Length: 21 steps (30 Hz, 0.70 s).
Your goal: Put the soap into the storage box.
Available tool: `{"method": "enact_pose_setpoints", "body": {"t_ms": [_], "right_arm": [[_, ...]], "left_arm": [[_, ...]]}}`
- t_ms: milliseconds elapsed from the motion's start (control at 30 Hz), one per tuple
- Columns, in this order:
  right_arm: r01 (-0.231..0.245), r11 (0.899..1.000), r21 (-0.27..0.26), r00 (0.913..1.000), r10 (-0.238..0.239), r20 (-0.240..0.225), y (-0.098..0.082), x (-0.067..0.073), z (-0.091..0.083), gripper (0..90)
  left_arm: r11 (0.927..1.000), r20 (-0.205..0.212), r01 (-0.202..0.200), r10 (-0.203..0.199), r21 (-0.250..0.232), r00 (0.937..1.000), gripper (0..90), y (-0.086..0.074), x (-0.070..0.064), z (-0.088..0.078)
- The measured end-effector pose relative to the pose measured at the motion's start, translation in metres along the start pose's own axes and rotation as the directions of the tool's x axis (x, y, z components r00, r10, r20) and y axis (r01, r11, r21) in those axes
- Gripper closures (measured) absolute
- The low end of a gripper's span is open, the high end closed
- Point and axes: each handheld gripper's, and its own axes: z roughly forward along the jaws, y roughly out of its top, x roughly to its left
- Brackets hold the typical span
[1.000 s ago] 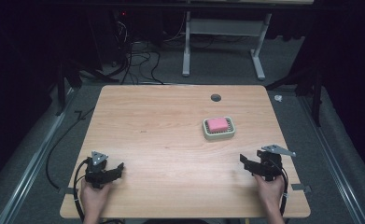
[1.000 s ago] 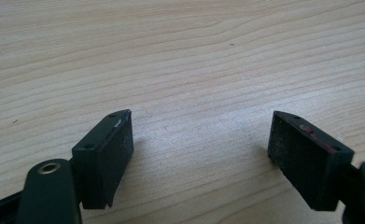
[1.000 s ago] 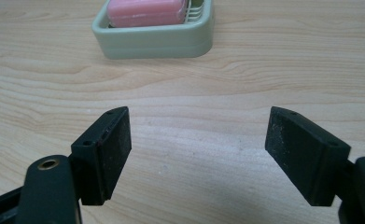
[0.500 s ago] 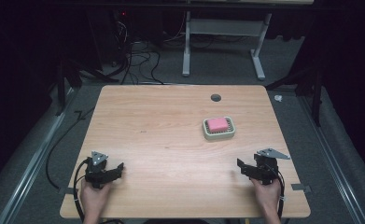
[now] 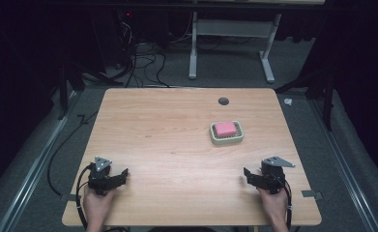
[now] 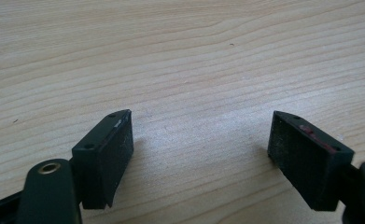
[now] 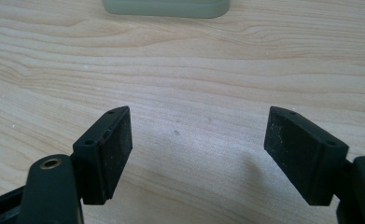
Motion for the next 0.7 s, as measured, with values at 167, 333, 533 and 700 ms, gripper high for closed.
{"method": "enact_pose_setpoints", "body": {"t_ms": [167,333,533,700], "right_arm": [[0.006,1.000,0.004,1.0000,-0.006,0.007,-0.0022,0.0007,0.0007,23.8],[0.033,0.999,0.018,0.9989,-0.033,0.034,-0.0052,0.0032,0.0028,23.4],[0.042,0.999,0.033,0.9983,-0.043,0.040,-0.0089,0.0058,0.0068,23.2],[0.045,0.998,0.036,0.9980,-0.046,0.042,-0.0095,0.0063,0.0073,22.8]], "left_arm": [[1.0000,0.000,0.000,0.000,0.000,1.0000,22.8,0.0000,0.0000,0.0000],[1.0000,0.000,0.000,0.000,0.000,1.0000,22.7,0.0000,0.0000,0.0000],[1.0000,0.000,0.000,0.000,0.000,1.0000,22.8,0.0000,0.0000,0.0000],[1.0000,0.000,0.000,0.000,0.000,1.0000,22.8,0.0000,0.0000,0.0000]]}}
